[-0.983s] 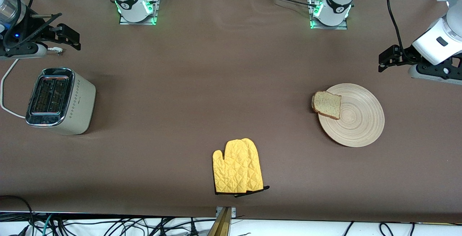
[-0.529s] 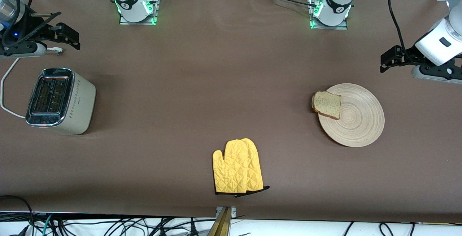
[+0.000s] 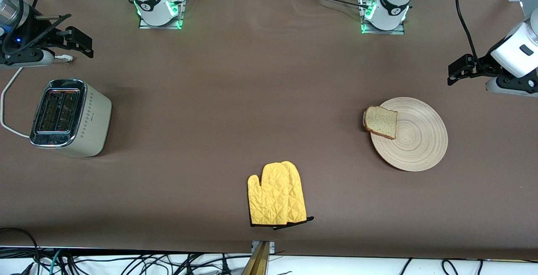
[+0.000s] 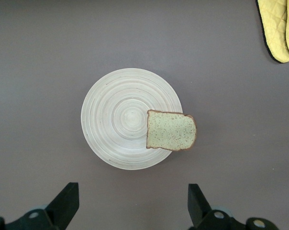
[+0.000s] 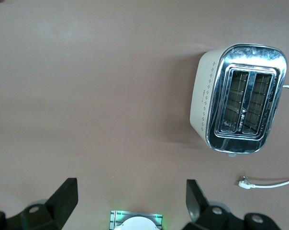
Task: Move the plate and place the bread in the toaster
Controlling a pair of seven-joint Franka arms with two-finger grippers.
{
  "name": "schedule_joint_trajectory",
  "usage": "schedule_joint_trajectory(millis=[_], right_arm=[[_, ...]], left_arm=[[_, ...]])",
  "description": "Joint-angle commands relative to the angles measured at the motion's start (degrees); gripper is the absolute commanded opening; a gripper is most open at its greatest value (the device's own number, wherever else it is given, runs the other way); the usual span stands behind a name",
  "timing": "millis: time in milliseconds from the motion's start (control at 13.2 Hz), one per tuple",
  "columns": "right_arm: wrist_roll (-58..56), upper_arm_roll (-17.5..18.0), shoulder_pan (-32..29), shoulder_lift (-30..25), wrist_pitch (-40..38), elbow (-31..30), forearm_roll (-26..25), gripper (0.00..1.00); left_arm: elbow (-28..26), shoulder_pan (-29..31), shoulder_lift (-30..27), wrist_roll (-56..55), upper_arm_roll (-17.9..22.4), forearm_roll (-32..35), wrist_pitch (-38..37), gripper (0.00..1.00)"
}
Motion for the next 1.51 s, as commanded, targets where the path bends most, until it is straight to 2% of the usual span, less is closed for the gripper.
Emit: schedule_joint_trajectory(millis=[0,1436], right_arm=[[0.3,1.2,-1.2,-0.8,-0.3,-0.4,-0.6,1.00],[0.1,1.1,-1.2,-0.7,-0.3,-0.4,-0.6,1.00]], left_arm=[[1.4,0.3,0.1,-0.3,-0.2,-0.8,-1.4,1.00],[1.2,1.1,1.1,0.6,-0.2,-1.7,-2.3,1.00]])
